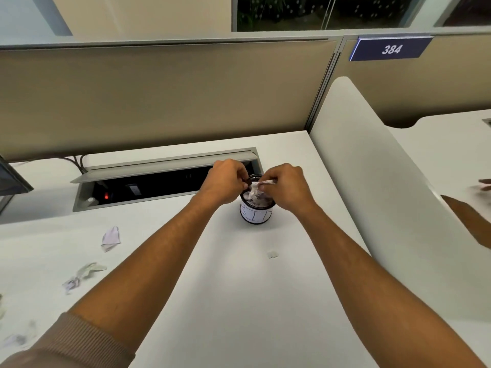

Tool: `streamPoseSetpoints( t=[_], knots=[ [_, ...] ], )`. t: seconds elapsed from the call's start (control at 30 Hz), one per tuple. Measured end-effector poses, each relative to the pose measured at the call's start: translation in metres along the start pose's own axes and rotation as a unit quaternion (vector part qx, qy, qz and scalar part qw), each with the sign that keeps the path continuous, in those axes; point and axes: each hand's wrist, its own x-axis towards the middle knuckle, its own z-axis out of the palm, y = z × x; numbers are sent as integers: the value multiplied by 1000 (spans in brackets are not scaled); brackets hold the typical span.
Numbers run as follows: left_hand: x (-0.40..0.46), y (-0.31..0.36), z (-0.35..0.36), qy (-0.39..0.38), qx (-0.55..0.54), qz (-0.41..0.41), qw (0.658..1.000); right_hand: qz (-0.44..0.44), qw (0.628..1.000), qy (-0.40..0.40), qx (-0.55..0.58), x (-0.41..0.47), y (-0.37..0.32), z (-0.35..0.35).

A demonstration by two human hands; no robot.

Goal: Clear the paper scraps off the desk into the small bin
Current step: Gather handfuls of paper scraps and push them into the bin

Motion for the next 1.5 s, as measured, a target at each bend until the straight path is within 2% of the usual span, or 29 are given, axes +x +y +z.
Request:
streamPoseSetpoints(
  t=[0.13,0.2,0.47,0.6,0.67,0.83,1.17,1.5],
  knots=[
    [-2,-6,4,-6,-73,-56,996,-27,972,-96,-213,9,-18,21],
    [-3,-7,4,-15,-85,-63,994,-36,958,-129,-255,10,-21,28],
    [-6,-8,-2,-35,-169,-86,981,-63,952,-173,-245,15,-31,6],
    [-7,-8,-3,-35,-190,-96,976,-72,958,-141,-240,18,-34,-5],
    [-6,-8,-2,-35,-196,-99,975,-67,958,-155,-231,18,-33,2],
    [-6,-10,-1,-35,-207,-103,972,-62,938,-225,-256,23,-24,28],
    [-5,-16,1,-38,-249,-106,962,-84,910,-273,-300,40,-17,45],
    [-9,-16,5,-16,-252,-105,962,-77,888,-333,-306,38,-26,30]
  ],
)
